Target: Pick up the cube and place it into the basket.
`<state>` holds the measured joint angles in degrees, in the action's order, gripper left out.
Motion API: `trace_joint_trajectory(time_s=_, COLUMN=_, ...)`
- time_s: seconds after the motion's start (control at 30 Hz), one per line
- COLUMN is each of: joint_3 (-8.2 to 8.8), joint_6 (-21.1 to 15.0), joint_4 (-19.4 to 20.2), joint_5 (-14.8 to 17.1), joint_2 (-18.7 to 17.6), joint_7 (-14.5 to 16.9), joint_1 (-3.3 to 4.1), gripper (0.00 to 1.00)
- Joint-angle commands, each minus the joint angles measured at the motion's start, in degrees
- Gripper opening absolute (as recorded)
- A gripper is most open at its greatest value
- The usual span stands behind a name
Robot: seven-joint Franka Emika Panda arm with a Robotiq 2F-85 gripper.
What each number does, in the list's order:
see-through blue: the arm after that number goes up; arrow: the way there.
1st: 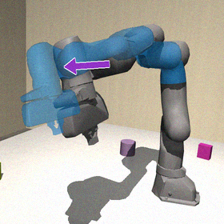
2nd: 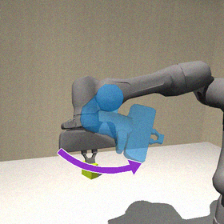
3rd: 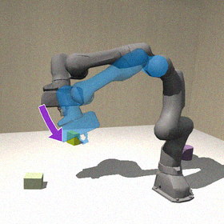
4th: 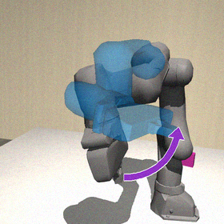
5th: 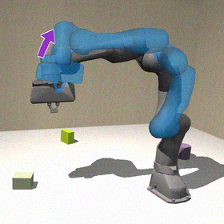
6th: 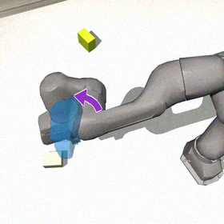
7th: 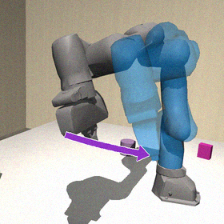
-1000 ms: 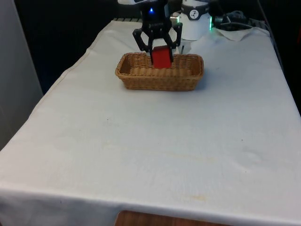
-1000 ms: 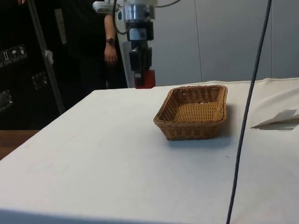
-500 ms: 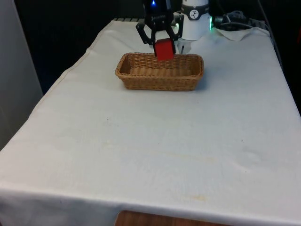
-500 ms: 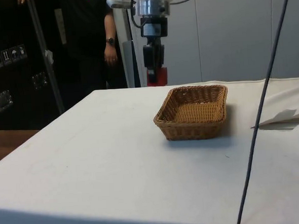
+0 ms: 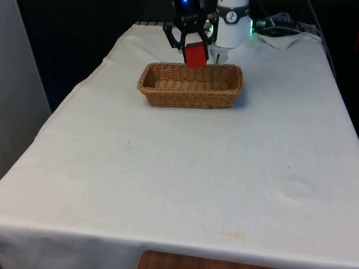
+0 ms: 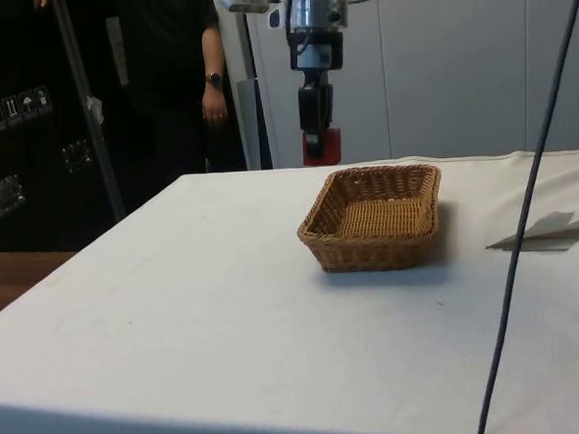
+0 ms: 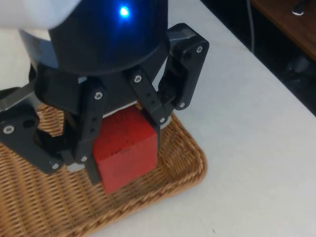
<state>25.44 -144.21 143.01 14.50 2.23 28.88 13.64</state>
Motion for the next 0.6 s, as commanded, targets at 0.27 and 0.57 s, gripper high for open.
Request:
trace_joint_trajectory(time_s=0.27, joint_3=0.46, joint_6=-2.23, joint_4=2.92, joint_5=-4.98, joint_2=1.66, joint_7=-0.69, joint_1=-0.29, gripper=0.02)
trace_joint_trajectory(time_s=0.57, joint_3=0.97, joint_6=-5.27, joint_4=6.07, joint_5=-7.73, joint_2=2.46, joint_7=-0.4, joint_1=-0.29, gripper=0.02)
